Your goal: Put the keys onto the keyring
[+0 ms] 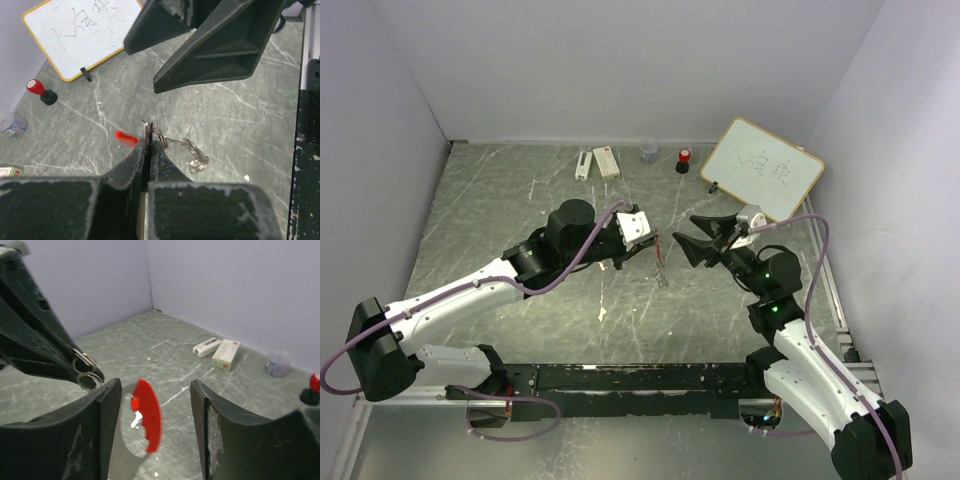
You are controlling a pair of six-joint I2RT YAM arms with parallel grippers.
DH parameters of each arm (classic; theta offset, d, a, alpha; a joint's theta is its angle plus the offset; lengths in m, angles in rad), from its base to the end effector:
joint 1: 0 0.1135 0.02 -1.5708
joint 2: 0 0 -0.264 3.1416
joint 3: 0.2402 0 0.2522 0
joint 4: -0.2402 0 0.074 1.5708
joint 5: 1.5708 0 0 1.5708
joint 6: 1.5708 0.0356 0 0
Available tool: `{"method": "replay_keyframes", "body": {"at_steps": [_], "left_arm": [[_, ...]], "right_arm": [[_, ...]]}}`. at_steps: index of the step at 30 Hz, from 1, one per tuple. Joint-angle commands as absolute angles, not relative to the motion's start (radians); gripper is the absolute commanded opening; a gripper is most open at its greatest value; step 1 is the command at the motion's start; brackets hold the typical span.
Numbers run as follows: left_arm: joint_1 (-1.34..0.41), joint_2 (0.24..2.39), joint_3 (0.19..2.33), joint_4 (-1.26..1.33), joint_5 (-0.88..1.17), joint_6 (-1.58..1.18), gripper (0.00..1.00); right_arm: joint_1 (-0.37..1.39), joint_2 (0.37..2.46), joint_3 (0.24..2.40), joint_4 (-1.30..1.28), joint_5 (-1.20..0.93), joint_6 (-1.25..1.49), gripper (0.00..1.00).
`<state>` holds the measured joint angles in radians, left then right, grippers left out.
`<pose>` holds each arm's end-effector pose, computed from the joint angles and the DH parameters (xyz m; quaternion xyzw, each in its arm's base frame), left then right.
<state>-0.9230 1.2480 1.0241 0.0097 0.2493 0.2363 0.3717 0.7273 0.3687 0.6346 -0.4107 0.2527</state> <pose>0.1707 -0.2401 0.3449 0.4885 0.6037 -0.3008 0.5537 0.1587 0.0771 0.2883 -0.1975 0.5797 0.3569 0.7054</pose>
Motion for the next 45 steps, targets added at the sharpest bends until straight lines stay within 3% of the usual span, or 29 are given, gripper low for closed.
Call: {"method": "replay_keyframes", "body": {"at_steps": [1,17,22,25,45], "left_arm": [[-0.913,1.218,1.069,-0.030,0.349,0.270,0.07],[-0.892,1.234,1.093,-0.083,0.401,0.295,0.07],[-0.891,1.251,1.098,-0.077,0.420,0.293,0.07],[-0.891,1.258,1.098,-0.073,0.430,0.293,0.07],[-0.890,1.292,1.094,-0.049,0.451,0.288,0.07]], "right_arm": [[0.367,0.743,0.433,0.582,-0.608,0.109,0.54],[0.368,0.756,0.490,0.440,-0.877,-0.050,0.51],[0.368,0.768,0.492,0.463,-0.901,-0.045,0.27],[0.368,0.782,0.495,0.489,-0.913,-0.032,0.24],[0.385,0.857,0.491,0.608,-0.957,0.029,0.18]]}}
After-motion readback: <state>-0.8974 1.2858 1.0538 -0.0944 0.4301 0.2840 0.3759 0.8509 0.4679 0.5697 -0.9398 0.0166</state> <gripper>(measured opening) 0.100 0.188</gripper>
